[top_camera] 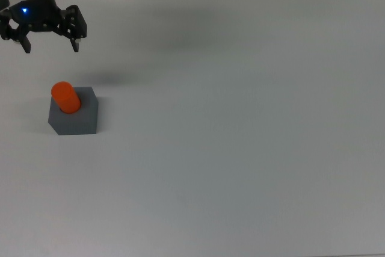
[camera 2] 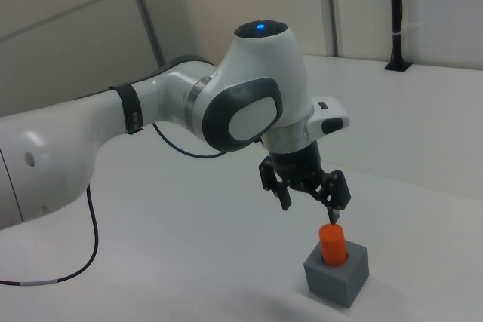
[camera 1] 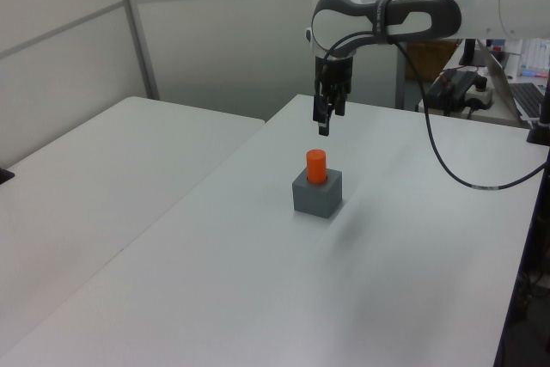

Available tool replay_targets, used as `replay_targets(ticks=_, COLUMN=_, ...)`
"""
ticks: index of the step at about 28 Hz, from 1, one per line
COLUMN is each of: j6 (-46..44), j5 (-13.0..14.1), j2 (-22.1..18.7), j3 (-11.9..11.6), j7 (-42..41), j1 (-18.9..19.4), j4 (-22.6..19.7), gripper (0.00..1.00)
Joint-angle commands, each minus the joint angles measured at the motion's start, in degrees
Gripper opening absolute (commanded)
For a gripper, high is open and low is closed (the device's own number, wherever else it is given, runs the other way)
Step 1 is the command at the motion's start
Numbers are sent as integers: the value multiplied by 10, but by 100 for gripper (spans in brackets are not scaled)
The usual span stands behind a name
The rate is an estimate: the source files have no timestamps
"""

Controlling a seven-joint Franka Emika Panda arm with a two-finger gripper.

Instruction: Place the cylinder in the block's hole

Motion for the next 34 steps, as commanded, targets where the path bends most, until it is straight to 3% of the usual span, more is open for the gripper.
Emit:
replay_targets(ticks=1, j6=-33, j5=-18, j2=-6, j3=-3, j7=-1, j1=9, j4=2, gripper=100)
replay_targets(ticks=34, j6=-47, j5=-17, j2=-12, j3=4, j7=-1, j1=11, j4=1, gripper=100)
